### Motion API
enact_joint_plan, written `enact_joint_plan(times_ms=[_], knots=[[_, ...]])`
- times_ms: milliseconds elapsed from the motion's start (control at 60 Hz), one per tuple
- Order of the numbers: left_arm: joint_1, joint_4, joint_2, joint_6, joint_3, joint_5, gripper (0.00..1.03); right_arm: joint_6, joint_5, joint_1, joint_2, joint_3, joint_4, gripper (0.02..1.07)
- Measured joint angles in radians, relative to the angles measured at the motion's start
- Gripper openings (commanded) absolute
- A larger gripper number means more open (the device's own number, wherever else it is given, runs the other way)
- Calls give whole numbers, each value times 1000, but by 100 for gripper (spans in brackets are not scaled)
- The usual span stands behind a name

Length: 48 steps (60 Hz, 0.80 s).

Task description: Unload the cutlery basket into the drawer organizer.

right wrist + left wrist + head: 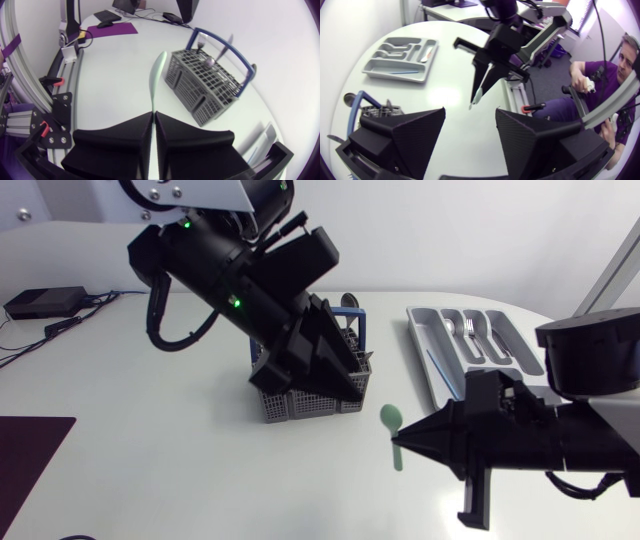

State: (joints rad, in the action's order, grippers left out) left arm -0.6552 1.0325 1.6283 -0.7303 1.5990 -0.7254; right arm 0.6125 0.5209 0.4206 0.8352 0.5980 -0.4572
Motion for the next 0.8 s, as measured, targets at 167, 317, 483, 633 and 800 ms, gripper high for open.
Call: enact_joint_plan(times_ms=[167,317,483,633,800], knots=[[28,-154,36,137,0,174,95,140,28,-295,15,-19,31,10],[54,-220,85,223,0,275,95,219,33,-488,81,-47,183,9],[107,-268,135,269,0,325,95,277,29,-639,224,-62,404,9],[123,-306,146,286,0,359,95,328,9,-738,367,-62,560,9],[144,-328,155,286,0,365,95,388,-47,-818,578,-58,745,9]])
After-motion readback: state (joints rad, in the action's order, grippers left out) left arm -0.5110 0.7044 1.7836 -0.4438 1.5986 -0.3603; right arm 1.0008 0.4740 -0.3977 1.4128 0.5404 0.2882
